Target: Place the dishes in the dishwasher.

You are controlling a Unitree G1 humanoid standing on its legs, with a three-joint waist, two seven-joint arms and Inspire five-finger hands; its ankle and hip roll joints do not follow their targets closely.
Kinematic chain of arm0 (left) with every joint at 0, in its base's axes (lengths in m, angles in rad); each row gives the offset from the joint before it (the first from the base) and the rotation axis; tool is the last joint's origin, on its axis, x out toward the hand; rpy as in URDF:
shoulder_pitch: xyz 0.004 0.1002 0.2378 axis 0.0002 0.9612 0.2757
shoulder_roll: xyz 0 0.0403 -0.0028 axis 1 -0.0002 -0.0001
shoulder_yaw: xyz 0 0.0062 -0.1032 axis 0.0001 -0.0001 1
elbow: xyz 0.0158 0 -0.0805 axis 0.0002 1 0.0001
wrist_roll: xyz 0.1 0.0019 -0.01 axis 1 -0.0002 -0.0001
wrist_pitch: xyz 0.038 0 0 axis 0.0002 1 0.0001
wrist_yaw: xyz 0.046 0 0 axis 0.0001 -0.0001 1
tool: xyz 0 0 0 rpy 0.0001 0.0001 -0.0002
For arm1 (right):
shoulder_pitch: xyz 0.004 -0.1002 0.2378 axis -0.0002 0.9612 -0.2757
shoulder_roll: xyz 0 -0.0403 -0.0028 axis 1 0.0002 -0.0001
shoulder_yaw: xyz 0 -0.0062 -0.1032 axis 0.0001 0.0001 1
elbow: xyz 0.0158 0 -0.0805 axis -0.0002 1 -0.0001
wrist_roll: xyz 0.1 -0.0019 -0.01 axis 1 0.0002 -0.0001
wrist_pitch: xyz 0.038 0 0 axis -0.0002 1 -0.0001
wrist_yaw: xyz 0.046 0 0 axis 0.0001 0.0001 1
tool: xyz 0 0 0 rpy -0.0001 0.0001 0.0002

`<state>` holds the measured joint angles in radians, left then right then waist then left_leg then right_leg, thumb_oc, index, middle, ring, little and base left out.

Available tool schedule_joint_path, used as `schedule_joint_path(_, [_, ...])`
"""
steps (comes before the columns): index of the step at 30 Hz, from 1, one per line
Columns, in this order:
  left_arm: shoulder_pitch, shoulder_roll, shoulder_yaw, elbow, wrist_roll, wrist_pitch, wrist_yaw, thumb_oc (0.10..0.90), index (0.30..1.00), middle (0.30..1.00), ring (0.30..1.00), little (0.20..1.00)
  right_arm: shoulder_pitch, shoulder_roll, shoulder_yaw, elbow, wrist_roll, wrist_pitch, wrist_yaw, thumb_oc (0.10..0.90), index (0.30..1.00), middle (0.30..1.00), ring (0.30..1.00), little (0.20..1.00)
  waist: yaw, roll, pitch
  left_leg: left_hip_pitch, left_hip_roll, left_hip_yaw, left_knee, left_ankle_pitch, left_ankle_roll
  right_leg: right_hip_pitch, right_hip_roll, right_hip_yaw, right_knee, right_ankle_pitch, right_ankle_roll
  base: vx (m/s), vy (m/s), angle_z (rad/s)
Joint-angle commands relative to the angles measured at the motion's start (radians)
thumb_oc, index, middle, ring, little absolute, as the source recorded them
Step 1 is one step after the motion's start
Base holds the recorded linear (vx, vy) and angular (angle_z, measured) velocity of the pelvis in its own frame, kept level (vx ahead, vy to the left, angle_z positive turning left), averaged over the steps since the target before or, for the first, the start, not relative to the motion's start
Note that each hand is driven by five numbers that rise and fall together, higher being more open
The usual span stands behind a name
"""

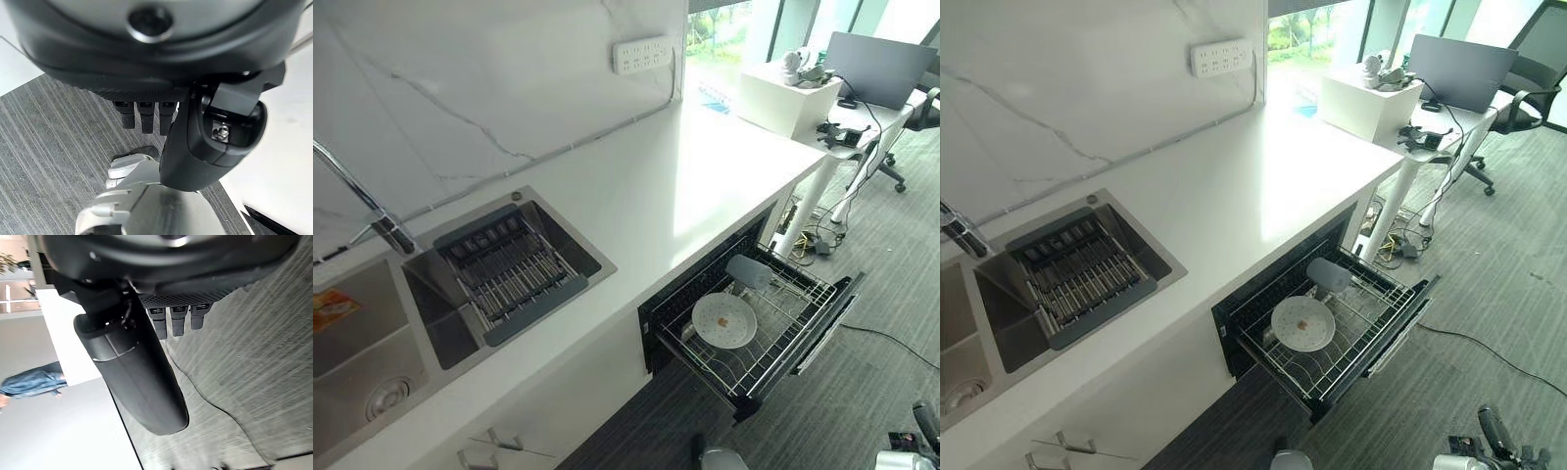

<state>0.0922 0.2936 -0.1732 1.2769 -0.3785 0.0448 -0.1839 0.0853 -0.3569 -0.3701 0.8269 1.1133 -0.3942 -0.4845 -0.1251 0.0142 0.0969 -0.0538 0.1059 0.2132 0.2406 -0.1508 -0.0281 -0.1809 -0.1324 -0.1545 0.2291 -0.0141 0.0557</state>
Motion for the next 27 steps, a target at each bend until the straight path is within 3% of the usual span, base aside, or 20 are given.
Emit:
schedule_joint_path(1, [-0.016, -0.010, 0.012, -0.007, 0.005, -0.003, -0.017, 0.800, 0.900, 0.900, 0.900, 0.900, -0.079, -0.042, -0.024, -0.007, 0.007, 0.014, 0.086, 0.800, 0.900, 0.900, 0.900, 0.900, 0.015, -0.028, 0.035, -0.017, -0.016, -0.006, 0.059, -0.109, 0.017, 0.117, 0.016, 0.002, 0.071, -0.197, 0.037, 0.08, -0.041, 0.07])
schedule_joint_path(4, [-0.026, -0.011, 0.004, -0.009, -0.008, -0.010, 0.001, 0.800, 0.900, 0.900, 0.900, 0.900, -0.102, -0.027, 0.054, 0.120, -0.168, 0.110, 0.086, 0.800, 0.900, 0.900, 0.900, 0.900, 0.037, -0.025, 0.051, -0.004, -0.020, -0.014, 0.059, -0.106, 0.023, 0.141, 0.016, -0.022, 0.071, -0.207, 0.024, 0.10, -0.060, 0.06])
schedule_joint_path(8, [-0.038, -0.011, -0.016, -0.015, 0.031, -0.028, 0.037, 0.800, 0.900, 0.900, 0.900, 0.900, -0.157, -0.021, 0.179, 0.238, -0.401, 0.169, 0.082, 0.800, 0.900, 0.900, 0.900, 0.900, 0.077, -0.013, 0.073, -0.018, -0.032, -0.050, 0.059, -0.098, 0.028, 0.152, 0.020, -0.055, 0.071, -0.214, 0.008, 0.07, -0.071, 0.34])
schedule_joint_path(12, [-0.062, -0.006, -0.052, -0.059, 0.001, -0.030, 0.072, 0.800, 0.900, 0.900, 0.900, 0.900, -0.232, -0.065, 0.317, 0.257, -0.655, 0.217, 0.033, 0.800, 0.900, 0.900, 0.900, 0.900, 0.112, 0.009, 0.116, -0.081, -0.043, -0.092, 0.059, -0.071, 0.027, 0.112, 0.021, -0.092, 0.071, -0.212, -0.008, -0.08, -0.073, 0.32])
schedule_joint_path(15, [-0.101, 0.016, -0.065, -0.087, -0.025, -0.044, 0.073, 0.800, 0.900, 0.900, 0.900, 0.900, -0.329, -0.136, 0.426, 0.263, -0.816, 0.246, 0.009, 0.800, 0.900, 0.900, 0.900, 0.900, 0.144, 0.029, 0.183, -0.147, -0.053, -0.134, 0.059, -0.034, 0.022, 0.074, 0.032, -0.122, 0.071, -0.205, -0.024, -0.18, -0.093, 0.31])
schedule_joint_path(21, [-0.128, 0.043, -0.071, -0.130, -0.029, -0.146, 0.071, 0.800, 0.900, 0.900, 0.900, 0.900, -0.460, -0.222, 0.549, 0.260, -0.949, 0.244, 0.001, 0.800, 0.900, 0.900, 0.900, 0.900, 0.200, 0.063, 0.272, -0.218, -0.064, -0.185, 0.059, 0.016, 0.013, 0.030, 0.044, -0.160, 0.102, -0.207, -0.049, -0.12, -0.047, 0.38])
schedule_joint_path(27, [-0.163, 0.060, -0.090, -0.162, -0.001, -0.149, 0.046, 0.800, 0.900, 0.900, 0.900, 0.900, -0.574, -0.255, 0.623, 0.268, -0.959, 0.229, -0.002, 0.800, 0.900, 0.900, 0.900, 0.900, 0.236, 0.069, 0.310, -0.265, -0.064, -0.203, 0.059, 0.047, 0.006, -0.023, 0.037, -0.179, 0.168, -0.226, -0.059, -0.06, -0.002, 0.17])
